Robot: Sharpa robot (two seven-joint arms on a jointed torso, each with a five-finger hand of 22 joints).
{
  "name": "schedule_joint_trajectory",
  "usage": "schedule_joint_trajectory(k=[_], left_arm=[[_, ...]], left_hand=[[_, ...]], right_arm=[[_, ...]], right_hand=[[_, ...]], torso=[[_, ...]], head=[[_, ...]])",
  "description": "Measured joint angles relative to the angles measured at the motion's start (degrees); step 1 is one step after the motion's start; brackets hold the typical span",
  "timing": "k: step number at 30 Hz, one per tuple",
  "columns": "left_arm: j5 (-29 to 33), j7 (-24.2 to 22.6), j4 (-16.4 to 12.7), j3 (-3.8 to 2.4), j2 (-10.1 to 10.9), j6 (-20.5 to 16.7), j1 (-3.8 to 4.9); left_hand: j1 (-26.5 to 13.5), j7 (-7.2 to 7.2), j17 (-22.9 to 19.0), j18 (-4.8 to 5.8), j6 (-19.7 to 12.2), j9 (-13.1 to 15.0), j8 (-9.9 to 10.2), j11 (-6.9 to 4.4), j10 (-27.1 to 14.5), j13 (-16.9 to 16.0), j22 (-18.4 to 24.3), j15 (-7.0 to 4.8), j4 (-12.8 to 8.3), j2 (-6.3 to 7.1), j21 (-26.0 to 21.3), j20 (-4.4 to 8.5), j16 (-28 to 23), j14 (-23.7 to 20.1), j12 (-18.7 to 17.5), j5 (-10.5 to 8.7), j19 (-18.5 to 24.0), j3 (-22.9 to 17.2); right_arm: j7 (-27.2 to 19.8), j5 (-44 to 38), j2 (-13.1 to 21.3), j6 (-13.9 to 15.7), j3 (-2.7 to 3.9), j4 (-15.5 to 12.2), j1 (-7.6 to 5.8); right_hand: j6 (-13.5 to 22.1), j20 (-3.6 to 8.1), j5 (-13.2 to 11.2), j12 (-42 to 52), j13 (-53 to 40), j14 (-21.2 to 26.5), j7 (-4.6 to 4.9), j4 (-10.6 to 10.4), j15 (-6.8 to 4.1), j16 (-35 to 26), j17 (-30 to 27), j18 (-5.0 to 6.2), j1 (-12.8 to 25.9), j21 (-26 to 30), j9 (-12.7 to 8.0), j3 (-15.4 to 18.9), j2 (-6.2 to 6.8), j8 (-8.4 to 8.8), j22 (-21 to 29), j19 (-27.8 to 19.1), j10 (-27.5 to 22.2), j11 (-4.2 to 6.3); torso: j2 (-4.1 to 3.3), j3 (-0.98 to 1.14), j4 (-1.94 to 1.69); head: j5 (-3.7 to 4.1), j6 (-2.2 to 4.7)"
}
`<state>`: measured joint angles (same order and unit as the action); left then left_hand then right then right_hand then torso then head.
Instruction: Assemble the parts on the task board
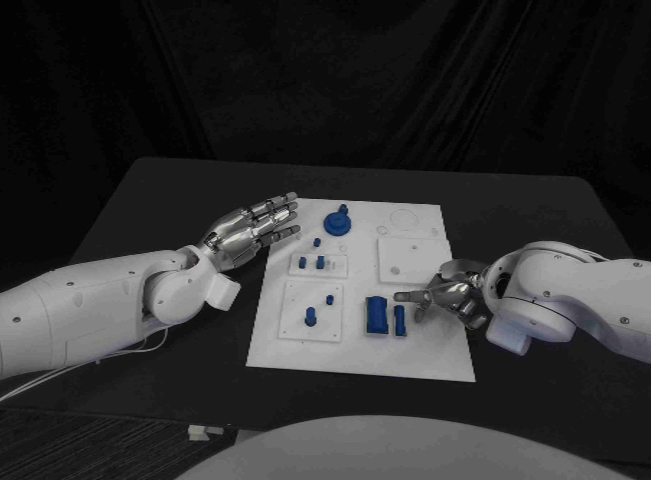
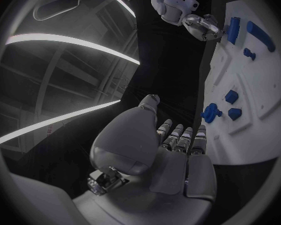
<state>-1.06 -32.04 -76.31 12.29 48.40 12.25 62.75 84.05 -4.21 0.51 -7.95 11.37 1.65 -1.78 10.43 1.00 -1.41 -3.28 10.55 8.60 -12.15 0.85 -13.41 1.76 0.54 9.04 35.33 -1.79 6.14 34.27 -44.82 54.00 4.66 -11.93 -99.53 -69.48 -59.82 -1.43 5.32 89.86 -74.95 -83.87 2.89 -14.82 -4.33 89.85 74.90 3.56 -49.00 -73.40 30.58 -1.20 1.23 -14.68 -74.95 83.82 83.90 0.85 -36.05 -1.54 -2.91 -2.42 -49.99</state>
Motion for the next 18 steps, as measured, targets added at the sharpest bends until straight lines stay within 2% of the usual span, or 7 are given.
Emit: schedule_joint_trajectory(k=[3, 5, 6, 9, 12, 16, 18], left_arm=[[0.0, -0.02, -0.01, 0.0, 0.05, 0.0, 0.0], [0.0, -0.03, 0.01, 0.0, 0.05, 0.0, 0.0], [0.0, -0.03, 0.02, 0.0, 0.05, 0.0, 0.0], [0.0, -0.03, 0.03, 0.0, 0.05, 0.02, 0.0], [0.0, -0.03, 0.03, 0.0, 0.05, 0.04, -0.01], [0.0, -0.03, 0.03, 0.0, 0.05, 0.04, -0.01], [0.0, -0.03, 0.03, 0.0, 0.06, 0.05, -0.01]], left_hand=[[0.0, 0.0, 0.0, 0.0, 0.0, 0.0, 0.0, 0.0, 0.0, 0.0, 0.0, 0.0, 0.0, 0.0, 0.0, 0.0, 0.0, 0.0, 0.0, 0.0, 0.0, 0.0], [0.0, 0.0, 0.0, 0.0, 0.0, 0.0, 0.0, 0.0, 0.0, 0.0, 0.0, 0.0, 0.0, 0.0, 0.0, 0.0, 0.0, 0.0, 0.0, 0.0, 0.0, 0.0], [0.0, 0.0, 0.0, 0.0, 0.0, 0.0, 0.0, 0.0, 0.0, 0.0, 0.0, 0.0, 0.0, 0.0, 0.0, 0.0, 0.0, 0.0, 0.0, 0.0, 0.0, 0.0], [0.0, 0.0, 0.0, 0.0, 0.0, 0.0, 0.0, 0.0, 0.0, 0.0, 0.0, 0.0, 0.0, 0.0, 0.0, 0.0, 0.23, 0.0, 0.0, 0.0, 0.0, 0.0], [0.0, 0.0, 0.0, 0.0, 0.0, 0.0, 0.0, 0.0, 0.0, 0.0, 0.0, 0.0, 0.0, 0.0, 0.0, 0.0, 0.23, 0.0, 0.0, 0.0, 0.0, 0.0], [0.0, 0.0, 0.04, 0.0, 0.0, 0.0, 0.0, 0.0, 0.0, 0.0, 0.0, 0.0, 0.0, 0.0, 0.0, 0.0, 0.23, 0.0, 0.0, 0.0, 0.0, 0.0], [0.0, 0.0, 0.04, 0.0, 0.0, 0.0, 0.0, 0.0, 0.0, 0.0, 0.0, 0.0, 0.0, 0.0, 0.0, 0.0, 0.23, 0.0, 0.0, 0.0, 0.0, 0.0]], right_arm=[[-1.02, -0.12, 1.57, 1.2, -0.01, -1.28, -0.72], [-1.93, -0.19, 2.36, 2.1, 0.03, -2.05, -1.0], [-2.65, -0.23, 2.8, 2.73, 0.04, -2.5, -1.11], [-4.63, -0.3, 3.51, 4.04, 0.03, -3.26, -1.17], [-6.5, -0.36, 3.76, 4.78, 0.0, -3.67, -1.17], [-8.16, -0.41, 3.75, 5.09, 0.01, -3.8, -0.94], [-8.89, -0.43, 3.64, 5.13, 0.01, -3.79, -0.69]], right_hand=[[-0.78, 0.0, 0.25, 0.0, 0.0, -0.18, -0.21, -1.88, -0.18, 0.0, 0.0, 0.0, 1.63, -0.26, 0.12, 1.78, -1.64, -0.37, 0.0, 0.0, 0.22, 0.22], [-0.87, 0.0, 1.36, 0.0, 0.0, -0.18, -0.31, -1.97, -0.17, 0.0, 0.0, 0.01, 3.86, -0.64, 0.02, 3.47, -3.42, -0.37, 0.0, 0.0, 0.22, 0.22], [-0.53, 0.0, 1.49, 0.0, 0.0, -0.18, -0.01, -1.99, -0.18, 0.0, 0.0, 0.0, 4.6, -0.64, -0.35, 4.15, -4.16, -0.04, 0.0, 0.0, 0.21, 0.22], [0.95, -0.12, 0.2, 0.0, 0.01, -0.18, 0.89, -2.07, -0.17, 0.0, 0.0, 0.0, 7.28, -0.64, -2.49, 6.79, -6.99, 2.11, 0.0, 0.12, 0.18, 0.18], [3.36, -0.83, -1.62, 0.0, 0.01, -0.1, 1.87, -1.93, 0.57, 0.0, 0.0, 0.01, 7.96, -0.92, -5.39, 9.48, -9.26, 4.92, 0.01, 0.15, 0.1, -1.16], [4.46, -1.45, -1.98, 0.0, 0.01, -0.11, 2.93, -1.91, 1.2, 0.0, 0.0, 0.0, 7.83, -0.93, -8.33, 12.3, -10.49, 7.03, 0.01, 0.22, 0.11, -1.56], [5.01, -1.65, -2.04, 0.0, 0.01, -0.1, 3.1, -1.92, 1.55, 0.0, 0.0, 0.01, 7.71, -0.93, -9.52, 13.41, -11.08, 7.72, 0.01, 0.2, 0.07, -2.08]], torso=[[0.01, 0.01, 0.0], [0.01, 0.01, 0.0], [0.01, 0.01, 0.0], [0.01, 0.01, 0.0], [0.02, 0.01, 0.01], [0.03, 0.01, 0.03], [0.04, 0.01, 0.03]], head=[[-0.01, 0.0], [0.12, 0.0], [0.16, 0.0], [0.23, 0.0], [0.23, 0.0], [0.23, 0.0], [0.24, 0.0]])
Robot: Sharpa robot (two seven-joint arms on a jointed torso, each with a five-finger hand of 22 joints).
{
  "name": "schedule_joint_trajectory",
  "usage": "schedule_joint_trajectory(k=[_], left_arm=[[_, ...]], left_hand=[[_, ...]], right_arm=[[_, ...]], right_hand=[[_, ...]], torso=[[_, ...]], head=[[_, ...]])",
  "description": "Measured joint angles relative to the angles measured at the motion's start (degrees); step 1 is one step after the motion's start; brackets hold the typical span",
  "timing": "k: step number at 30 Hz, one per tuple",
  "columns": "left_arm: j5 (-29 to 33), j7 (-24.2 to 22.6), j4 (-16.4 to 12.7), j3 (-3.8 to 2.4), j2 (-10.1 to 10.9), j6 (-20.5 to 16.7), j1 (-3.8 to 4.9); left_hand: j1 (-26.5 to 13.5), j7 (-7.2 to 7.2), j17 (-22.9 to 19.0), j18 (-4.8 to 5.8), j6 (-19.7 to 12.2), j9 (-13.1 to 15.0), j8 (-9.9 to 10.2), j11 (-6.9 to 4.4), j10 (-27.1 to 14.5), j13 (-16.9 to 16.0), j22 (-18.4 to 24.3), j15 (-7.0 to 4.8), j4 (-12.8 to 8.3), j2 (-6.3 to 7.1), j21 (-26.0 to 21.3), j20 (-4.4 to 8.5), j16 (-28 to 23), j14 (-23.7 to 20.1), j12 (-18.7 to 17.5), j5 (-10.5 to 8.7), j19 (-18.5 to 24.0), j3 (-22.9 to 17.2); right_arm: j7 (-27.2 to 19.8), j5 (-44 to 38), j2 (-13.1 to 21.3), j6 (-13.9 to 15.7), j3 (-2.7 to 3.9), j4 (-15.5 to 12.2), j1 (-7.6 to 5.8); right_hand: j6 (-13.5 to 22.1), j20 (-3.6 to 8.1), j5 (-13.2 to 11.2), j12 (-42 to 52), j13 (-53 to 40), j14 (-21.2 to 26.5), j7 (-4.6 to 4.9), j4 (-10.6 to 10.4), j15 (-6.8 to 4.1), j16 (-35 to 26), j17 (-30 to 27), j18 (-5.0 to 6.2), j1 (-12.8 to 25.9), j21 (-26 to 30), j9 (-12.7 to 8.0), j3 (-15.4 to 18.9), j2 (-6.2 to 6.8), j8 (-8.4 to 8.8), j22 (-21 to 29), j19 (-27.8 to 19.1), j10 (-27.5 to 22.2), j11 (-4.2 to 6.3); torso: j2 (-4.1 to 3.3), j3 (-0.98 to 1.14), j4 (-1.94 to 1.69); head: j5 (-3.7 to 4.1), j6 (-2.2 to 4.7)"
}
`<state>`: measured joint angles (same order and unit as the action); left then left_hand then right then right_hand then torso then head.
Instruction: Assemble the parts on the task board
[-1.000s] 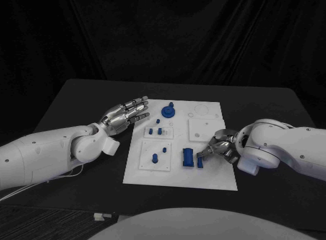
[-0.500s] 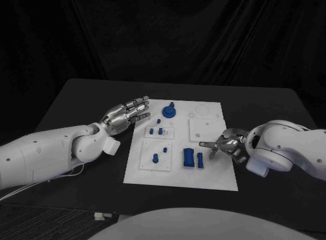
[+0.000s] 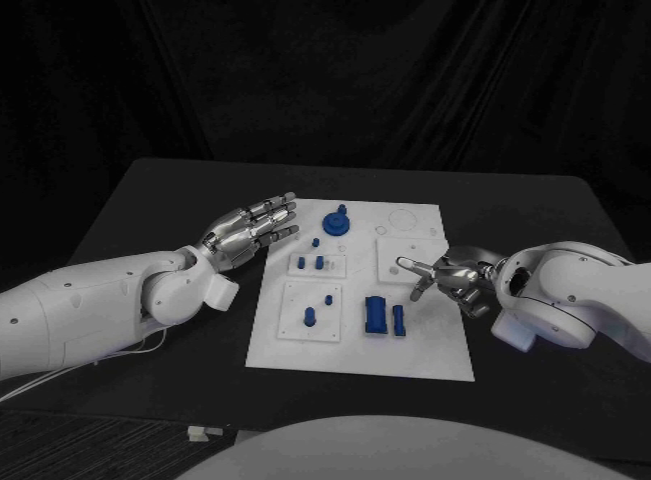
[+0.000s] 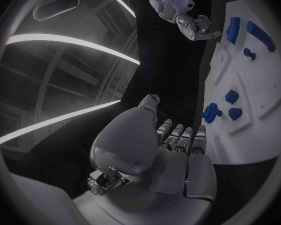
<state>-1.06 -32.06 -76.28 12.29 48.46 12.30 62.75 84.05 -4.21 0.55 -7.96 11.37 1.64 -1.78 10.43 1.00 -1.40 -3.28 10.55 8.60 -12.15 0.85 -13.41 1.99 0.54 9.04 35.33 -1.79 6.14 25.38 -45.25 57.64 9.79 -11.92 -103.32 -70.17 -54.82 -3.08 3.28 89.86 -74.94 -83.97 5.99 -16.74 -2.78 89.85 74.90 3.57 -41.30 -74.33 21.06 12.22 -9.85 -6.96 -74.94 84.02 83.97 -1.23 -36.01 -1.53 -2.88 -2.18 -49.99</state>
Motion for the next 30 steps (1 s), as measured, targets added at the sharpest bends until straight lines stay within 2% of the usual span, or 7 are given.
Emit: schedule_joint_trajectory(k=[6, 18, 29, 30], left_arm=[[0.0, 0.0, 0.0, 0.0, 0.03, 0.01, 0.0], [0.0, 0.02, 0.02, 0.0, 0.27, 0.02, 0.0], [0.0, 0.02, 0.01, 0.0, 0.22, 0.03, -0.01], [0.0, 0.02, 0.01, 0.0, 0.22, 0.03, -0.01]], left_hand=[[0.0, 0.0, -0.01, 0.0, 0.0, 0.0, 0.0, 0.0, 0.0, 0.0, 0.0, 0.0, 0.0, 0.0, 0.0, 0.0, 0.0, 0.0, 0.0, 0.0, 0.0, 0.0], [0.0, 0.0, -0.01, 0.0, 0.0, 0.0, 0.0, -0.01, 0.0, -0.05, 0.0, 0.0, -0.24, 0.0, 0.0, 0.0, 0.0, 0.0, 0.0, 0.0, 0.0, -0.24], [0.0, 0.0, -0.02, 0.0, 0.0, 0.0, 0.0, -0.01, 0.0, -0.04, 0.0, 0.0, -0.24, 0.0, 0.0, 0.0, 0.0, 0.0, 0.0, 0.0, 0.0, -0.24], [0.0, 0.0, -0.02, 0.0, 0.0, 0.0, 0.0, -0.01, 0.0, -0.05, 0.0, 0.0, -0.24, 0.0, 0.0, 0.0, 0.0, 0.0, 0.0, 0.0, 0.0, -0.24]], right_arm=[[-1.25, -0.03, -0.92, -0.14, 0.0, 0.54, 0.62], [-1.63, -0.13, -2.38, -0.75, 0.06, 1.45, 1.5], [-1.39, -0.32, -3.0, -1.16, 0.1, 2.06, 1.72], [-1.34, -0.33, -3.02, -1.23, 0.1, 2.06, 1.76]], right_hand=[[0.27, -0.22, 0.0, 0.0, 0.01, -0.09, 0.27, -0.02, 0.17, 0.0, 0.0, 0.0, -0.26, 0.0, -1.83, 1.7, -0.65, 0.58, 0.01, 0.03, 0.02, -0.08], [0.27, -0.29, 0.0, 0.0, 0.01, -0.12, 0.27, 0.09, 0.19, 0.0, 0.0, 0.0, -0.5, 0.0, -2.54, 2.27, -0.88, 0.8, 0.01, 0.11, 0.03, -0.08], [0.28, -0.5, 0.26, 0.0, 0.01, 0.08, 0.28, 0.21, 0.39, 0.0, 0.0, 0.0, -1.93, 0.0, -3.81, 3.2, -2.31, 1.09, 0.02, -0.1, 0.03, -0.08], [0.28, -0.5, 0.41, 0.0, 0.01, 0.08, 0.28, 0.12, 0.39, 0.0, 0.0, 0.0, -2.08, 0.18, -3.96, 3.3, -2.46, 1.13, 0.02, -0.1, 0.06, -0.35]], torso=[[-0.03, 0.0, -0.01], [-0.09, 0.0, -0.06], [-0.05, 0.0, -0.06], [-0.05, 0.0, -0.06]], head=[[0.05, 0.0], [0.15, 0.0], [-0.04, 0.0], [-0.05, 0.0]])
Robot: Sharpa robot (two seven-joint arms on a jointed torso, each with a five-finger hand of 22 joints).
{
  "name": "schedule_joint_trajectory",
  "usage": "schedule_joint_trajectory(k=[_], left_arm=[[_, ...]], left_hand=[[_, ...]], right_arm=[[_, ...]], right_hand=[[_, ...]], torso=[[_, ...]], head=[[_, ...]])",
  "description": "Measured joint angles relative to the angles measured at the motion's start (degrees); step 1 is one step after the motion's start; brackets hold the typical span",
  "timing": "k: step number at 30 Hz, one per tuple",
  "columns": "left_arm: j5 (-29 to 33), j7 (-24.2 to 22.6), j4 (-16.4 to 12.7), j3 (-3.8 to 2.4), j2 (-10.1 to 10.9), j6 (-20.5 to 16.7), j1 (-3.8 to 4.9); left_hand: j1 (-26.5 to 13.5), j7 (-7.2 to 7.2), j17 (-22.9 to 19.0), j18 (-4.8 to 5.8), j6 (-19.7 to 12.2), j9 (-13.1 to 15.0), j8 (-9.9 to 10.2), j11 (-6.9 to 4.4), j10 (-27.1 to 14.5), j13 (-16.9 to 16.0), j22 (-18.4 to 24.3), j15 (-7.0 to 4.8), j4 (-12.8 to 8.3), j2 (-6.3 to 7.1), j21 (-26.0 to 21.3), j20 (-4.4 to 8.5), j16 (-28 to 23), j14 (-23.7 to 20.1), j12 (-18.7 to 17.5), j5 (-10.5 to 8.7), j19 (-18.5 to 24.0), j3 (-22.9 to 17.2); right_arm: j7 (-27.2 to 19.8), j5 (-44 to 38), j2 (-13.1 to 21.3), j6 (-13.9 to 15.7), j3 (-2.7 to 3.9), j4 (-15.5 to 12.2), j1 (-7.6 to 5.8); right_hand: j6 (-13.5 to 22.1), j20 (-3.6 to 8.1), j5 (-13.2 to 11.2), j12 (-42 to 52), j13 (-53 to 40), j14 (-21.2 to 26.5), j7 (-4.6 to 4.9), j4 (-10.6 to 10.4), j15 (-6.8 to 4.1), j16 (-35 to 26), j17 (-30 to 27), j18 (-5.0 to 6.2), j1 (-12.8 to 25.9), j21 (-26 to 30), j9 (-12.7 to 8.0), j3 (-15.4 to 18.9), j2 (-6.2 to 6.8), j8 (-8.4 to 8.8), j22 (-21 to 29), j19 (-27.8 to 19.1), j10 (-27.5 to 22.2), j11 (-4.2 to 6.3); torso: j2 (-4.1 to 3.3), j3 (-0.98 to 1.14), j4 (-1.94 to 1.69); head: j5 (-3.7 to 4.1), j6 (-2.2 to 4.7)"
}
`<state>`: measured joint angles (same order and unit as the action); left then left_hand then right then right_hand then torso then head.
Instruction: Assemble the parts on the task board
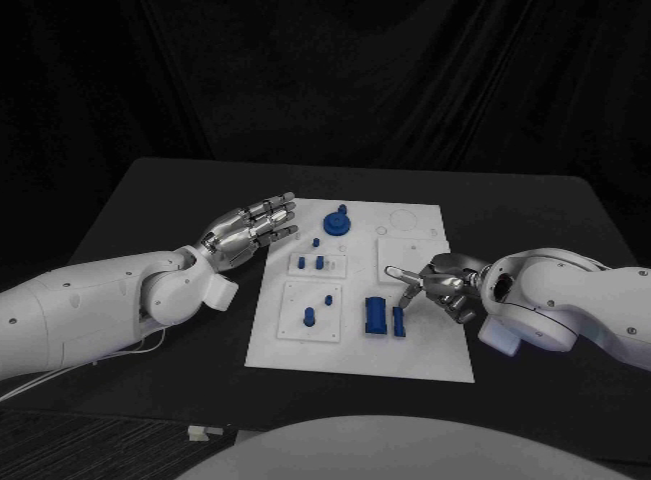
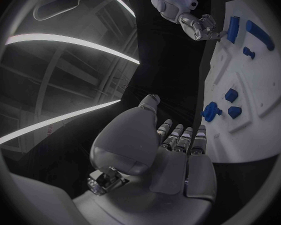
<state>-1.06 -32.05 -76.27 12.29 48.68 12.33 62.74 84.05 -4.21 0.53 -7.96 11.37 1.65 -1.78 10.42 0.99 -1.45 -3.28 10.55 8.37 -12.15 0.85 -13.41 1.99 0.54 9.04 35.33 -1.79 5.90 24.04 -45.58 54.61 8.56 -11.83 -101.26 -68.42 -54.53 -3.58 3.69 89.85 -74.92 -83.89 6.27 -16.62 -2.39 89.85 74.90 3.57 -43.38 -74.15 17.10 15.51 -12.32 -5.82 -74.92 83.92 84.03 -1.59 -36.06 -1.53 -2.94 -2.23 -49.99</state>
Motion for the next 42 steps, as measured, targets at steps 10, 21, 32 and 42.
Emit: schedule_joint_trajectory(k=[10, 21, 32, 42], left_arm=[[0.0, 0.0, -0.01, 0.0, 0.08, 0.02, 0.0], [0.0, -0.26, -0.03, 0.0, 0.09, 0.07, -0.01], [-0.02, -4.33, -1.44, 0.0, 1.52, -0.32, -0.01], [-3.05, -6.07, -2.51, 0.0, 1.81, -3.66, -0.02]], left_hand=[[0.0, 0.0, 0.0, 0.0, 0.0, 0.0, 0.0, 0.0, 0.0, 0.01, 0.0, 0.0, 0.0, 0.0, 0.0, 0.0, 0.0, 0.0, 0.0, 0.0, 0.0, 0.0], [0.0, 0.0, 0.1, 0.03, 0.0, 0.01, 0.0, 0.55, 0.08, -0.07, 0.0, 0.33, -0.09, 0.0, 0.0, -0.06, 0.41, 0.29, 0.73, 0.24, 0.06, -0.42], [-0.72, -0.71, 0.5, 0.93, 3.43, 0.45, -0.99, 1.63, 1.68, -0.66, -1.74, 0.91, 0.93, 0.71, 1.26, -0.69, 2.44, 0.75, 5.59, 0.24, -1.17, -0.84], [-3.22, -3.52, 0.47, 0.91, 8.66, 0.78, -2.29, -0.91, 3.66, -0.81, -0.89, -1.86, 8.33, 2.3, 1.22, 1.01, 2.38, 0.64, 8.75, -8.76, -0.65, 2.97]], right_arm=[[0.39, -0.62, 0.0, -0.84, -0.1, -0.32, 0.22], [-1.1, -1.34, 0.99, 0.55, -0.11, -1.11, 0.22], [-17.5, 3.33, 4.95, 12.78, -0.09, -3.04, -2.35], [-42.94, 21.73, 4.48, 22.47, -0.08, 0.83, -2.43]], right_hand=[[1.42, -0.23, 0.49, 0.0, 0.0, -0.01, 0.82, -0.01, 0.41, 0.0, 0.0, 0.0, -1.29, 0.16, -1.83, 1.59, -0.53, 1.11, 0.0, 0.19, -0.03, -0.56], [1.74, -0.42, 0.03, 0.0, 0.01, -0.16, 0.75, -0.07, 0.56, 0.0, 0.0, 0.0, -1.5, 0.38, -3.57, 4.34, -0.74, 1.15, 0.01, 0.01, -0.03, -0.55], [-6.35, 0.47, 1.21, -2.71, 0.01, 0.75, -1.47, -0.08, -0.79, -10.04, -5.83, 3.71, -3.59, 23.9, -3.41, 8.12, -2.15, -3.19, 0.07, -6.55, -0.01, 1.11], [0.57, -7.9, 3.59, -64.54, 37.98, 33.49, 2.68, 0.32, 10.69, -68.51, -54.97, 4.33, -12.93, 67.92, -6.54, 9.44, -0.55, 0.06, 23.74, -33.32, -43.09, -9.17]], torso=[[-0.02, -0.01, 0.0], [0.02, -0.01, 0.03], [0.01, -0.01, 0.03], [0.47, -0.1, 0.09]], head=[[0.07, 0.0], [-0.2, 0.0], [0.28, 0.0], [-0.25, 0.0]])
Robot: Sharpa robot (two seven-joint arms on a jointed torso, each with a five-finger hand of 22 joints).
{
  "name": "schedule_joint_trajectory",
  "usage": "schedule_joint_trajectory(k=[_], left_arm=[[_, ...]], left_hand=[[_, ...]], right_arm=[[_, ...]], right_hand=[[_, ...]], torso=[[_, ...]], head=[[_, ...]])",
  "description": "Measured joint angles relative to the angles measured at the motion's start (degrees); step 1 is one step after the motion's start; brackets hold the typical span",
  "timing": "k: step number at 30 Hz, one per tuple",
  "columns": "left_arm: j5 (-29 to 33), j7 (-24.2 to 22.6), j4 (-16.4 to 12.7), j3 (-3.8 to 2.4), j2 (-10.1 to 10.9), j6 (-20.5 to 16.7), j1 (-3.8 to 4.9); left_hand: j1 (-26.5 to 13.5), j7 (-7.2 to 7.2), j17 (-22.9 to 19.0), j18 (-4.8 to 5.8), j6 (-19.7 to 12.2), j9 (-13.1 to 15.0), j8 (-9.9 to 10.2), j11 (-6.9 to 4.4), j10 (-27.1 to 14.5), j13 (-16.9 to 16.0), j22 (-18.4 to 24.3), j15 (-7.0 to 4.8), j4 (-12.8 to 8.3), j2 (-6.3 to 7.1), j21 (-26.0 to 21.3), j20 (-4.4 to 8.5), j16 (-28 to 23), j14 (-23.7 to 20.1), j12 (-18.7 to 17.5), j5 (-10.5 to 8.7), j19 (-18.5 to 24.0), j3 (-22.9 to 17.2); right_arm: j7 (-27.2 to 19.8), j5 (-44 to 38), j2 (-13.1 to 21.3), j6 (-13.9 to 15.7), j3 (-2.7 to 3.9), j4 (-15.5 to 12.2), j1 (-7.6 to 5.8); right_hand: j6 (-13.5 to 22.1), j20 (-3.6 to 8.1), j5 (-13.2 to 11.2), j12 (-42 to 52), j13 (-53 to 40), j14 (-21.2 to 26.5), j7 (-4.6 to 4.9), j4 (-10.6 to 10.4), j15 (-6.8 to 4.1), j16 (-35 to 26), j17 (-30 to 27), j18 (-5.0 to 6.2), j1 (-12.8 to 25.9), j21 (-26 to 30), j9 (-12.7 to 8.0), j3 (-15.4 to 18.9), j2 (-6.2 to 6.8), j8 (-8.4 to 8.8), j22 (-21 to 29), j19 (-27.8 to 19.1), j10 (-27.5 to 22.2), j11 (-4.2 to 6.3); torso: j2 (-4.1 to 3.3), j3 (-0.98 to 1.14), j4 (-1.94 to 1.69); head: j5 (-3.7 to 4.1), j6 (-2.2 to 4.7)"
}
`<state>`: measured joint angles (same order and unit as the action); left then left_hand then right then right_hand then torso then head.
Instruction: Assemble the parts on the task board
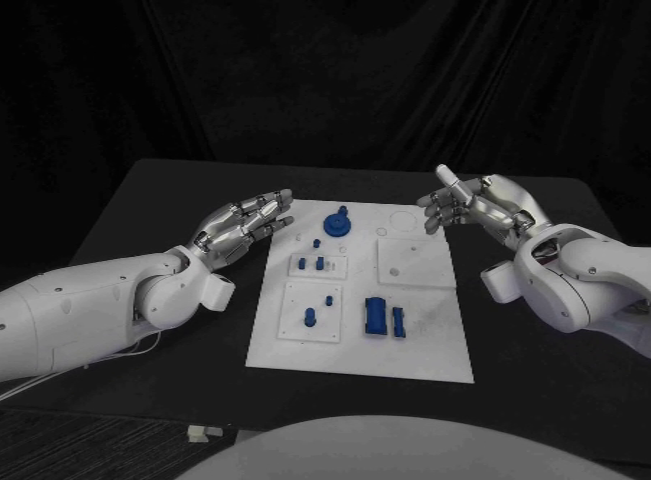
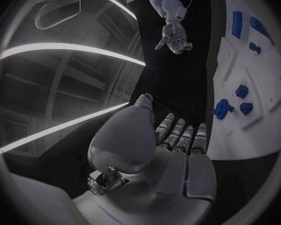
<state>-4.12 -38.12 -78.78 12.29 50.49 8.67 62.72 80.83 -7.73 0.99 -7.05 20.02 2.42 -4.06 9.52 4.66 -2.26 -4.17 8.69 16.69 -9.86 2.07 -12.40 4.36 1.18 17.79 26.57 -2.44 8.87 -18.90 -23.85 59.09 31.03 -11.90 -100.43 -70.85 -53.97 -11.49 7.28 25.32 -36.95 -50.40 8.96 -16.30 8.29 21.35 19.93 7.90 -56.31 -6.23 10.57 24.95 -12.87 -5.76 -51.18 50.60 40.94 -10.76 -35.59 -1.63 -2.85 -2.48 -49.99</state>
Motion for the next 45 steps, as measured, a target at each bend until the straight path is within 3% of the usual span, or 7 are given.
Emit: schedule_joint_trajectory(k=[3, 10, 13, 18, 30, 38, 45], left_arm=[[-0.92, -0.19, -0.23, 0.0, -0.31, -1.6, 0.0], [-2.26, -0.41, -0.5, -0.01, -0.59, -5.54, 0.0], [-2.34, -0.3, -0.46, 0.02, -0.57, -5.79, 0.0], [-2.28, 0.03, -0.66, -0.44, -0.6, -6.2, -0.08], [-1.15, 2.1, -4.61, -5.26, -2.62, -17.24, -1.04], [0.5, 4.4, -8.04, -9.21, -4.31, -30.94, -1.79], [2.03, 6.49, -10.23, -11.55, -5.37, -42.25, -2.3]], left_hand=[[-1.52, 0.2, -0.27, 0.0, 0.37, 0.0, -0.02, -1.73, -0.44, 0.02, 1.29, -1.61, 0.11, -0.47, -0.86, 1.1, -1.16, -0.6, -0.57, -2.35, 1.11, 2.09], [-1.66, 1.52, -0.65, -0.97, -0.03, -0.07, 0.29, -4.58, -1.77, 0.26, 2.15, -4.41, -0.02, -0.49, -1.09, 3.62, -2.9, -1.15, -2.51, -2.15, 1.57, 3.77], [-6.94, 2.34, -0.69, -0.96, -1.29, -0.63, 1.3, -5.73, -2.61, 0.74, 2.63, -5.5, -0.89, -0.03, -1.33, 4.45, -3.34, -1.15, -3.82, -3.08, 1.78, 3.1], [-19.5, 5.11, -0.83, -0.74, -4.3, -1.56, 2.75, -7.62, -3.78, 1.55, 3.42, -7.06, -3.55, 1.65, -1.45, 5.61, -3.78, -1.15, -6.17, -7.08, 2.27, 1.04], [-43.45, 7.41, -0.93, 1.86, -10.43, -2.24, 3.57, -8.99, -4.55, 2.11, 4.0, -8.09, -8.44, 5.91, -1.68, 10.39, -4.02, -1.15, -10.77, -14.69, 2.39, -3.07], [-54.04, 7.66, -0.93, 4.96, -13.04, -2.35, 3.79, -8.99, -4.55, 2.19, 4.09, -8.09, -11.09, 8.81, -1.68, 11.51, -4.01, -1.15, -13.66, -18.09, 2.3, -6.7], [-60.74, 7.69, -0.92, 5.85, -14.74, -2.35, 3.79, -9.14, -4.71, 2.21, 4.09, -8.29, -14.53, 9.52, -1.68, 11.82, -4.0, -1.36, -16.52, -20.2, 2.37, -8.2]], right_arm=[[-4.92, 2.74, -0.47, 0.32, -0.02, 1.27, 1.2], [-12.32, 6.02, -1.67, -0.6, -0.09, 3.19, 3.05], [-12.63, 6.2, -1.79, -0.75, -0.09, 3.29, 3.13], [-12.52, 6.69, -2.98, -0.42, 1.42, 3.97, 3.73], [-12.0, 16.26, -13.0, 6.36, 10.58, 9.33, 9.6], [-11.63, 21.46, -14.42, 10.33, 11.84, 10.44, 10.57], [-11.5, 22.95, -14.41, 11.57, 11.85, 10.48, 10.58]], right_hand=[[7.06, -2.09, 0.0, -9.08, 11.62, 11.11, -0.16, -0.23, 1.45, -11.69, -8.55, -0.35, -1.88, 2.8, -2.58, -0.23, 0.42, 1.3, 10.68, -11.06, -7.56, -0.32], [23.34, 0.24, 0.0, -13.13, 24.61, 42.95, -3.84, -0.28, -4.16, -19.89, -18.49, 1.21, -2.22, 5.36, -7.03, -1.25, 0.65, 1.83, 45.27, -47.89, -26.29, 5.83], [35.72, 4.65, -4.43, -17.85, 29.71, 47.59, -8.47, 6.31, -7.96, -21.14, -19.77, -1.4, 19.24, 6.03, -10.18, -10.72, 4.23, 5.38, 50.4, -50.39, -32.29, 10.28], [46.32, 11.19, -7.08, -24.72, 36.51, 50.11, -8.94, 14.78, -8.28, -21.14, -19.86, -7.5, 40.78, 6.03, -10.44, -19.02, 11.96, 5.56, 51.1, -50.6, -39.98, 10.78], [53.77, 11.2, -7.08, -25.12, 36.89, 50.1, -8.94, 16.29, -8.28, -21.14, -19.88, -7.49, 55.95, 6.03, -10.52, -24.81, 12.92, 5.56, 51.13, -50.6, -40.76, 10.77], [53.77, 11.19, -7.08, -25.11, 36.89, 50.1, -8.94, 16.29, -8.28, -21.14, -19.87, -7.49, 55.95, 6.03, -10.51, -24.81, 12.93, 5.56, 51.13, -50.6, -40.76, 10.77], [53.77, 11.19, -7.08, -25.11, 36.89, 50.1, -8.93, 16.29, -8.28, -21.14, -19.87, -7.48, 55.94, 6.03, -10.5, -24.81, 12.93, 5.55, 51.12, -50.6, -40.76, 10.77]], torso=[[0.12, -0.06, 0.1], [0.08, -0.13, 0.12], [0.05, -0.13, 0.08], [0.16, -0.12, 0.14], [1.97, 0.6, 1.27], [3.59, 1.3, 2.31], [4.24, 1.55, 2.73]], head=[[-0.21, 0.0], [-0.24, 0.0], [-0.13, 0.0], [-0.14, 0.66], [1.23, 8.45], [2.23, 13.98], [2.48, 15.51]])
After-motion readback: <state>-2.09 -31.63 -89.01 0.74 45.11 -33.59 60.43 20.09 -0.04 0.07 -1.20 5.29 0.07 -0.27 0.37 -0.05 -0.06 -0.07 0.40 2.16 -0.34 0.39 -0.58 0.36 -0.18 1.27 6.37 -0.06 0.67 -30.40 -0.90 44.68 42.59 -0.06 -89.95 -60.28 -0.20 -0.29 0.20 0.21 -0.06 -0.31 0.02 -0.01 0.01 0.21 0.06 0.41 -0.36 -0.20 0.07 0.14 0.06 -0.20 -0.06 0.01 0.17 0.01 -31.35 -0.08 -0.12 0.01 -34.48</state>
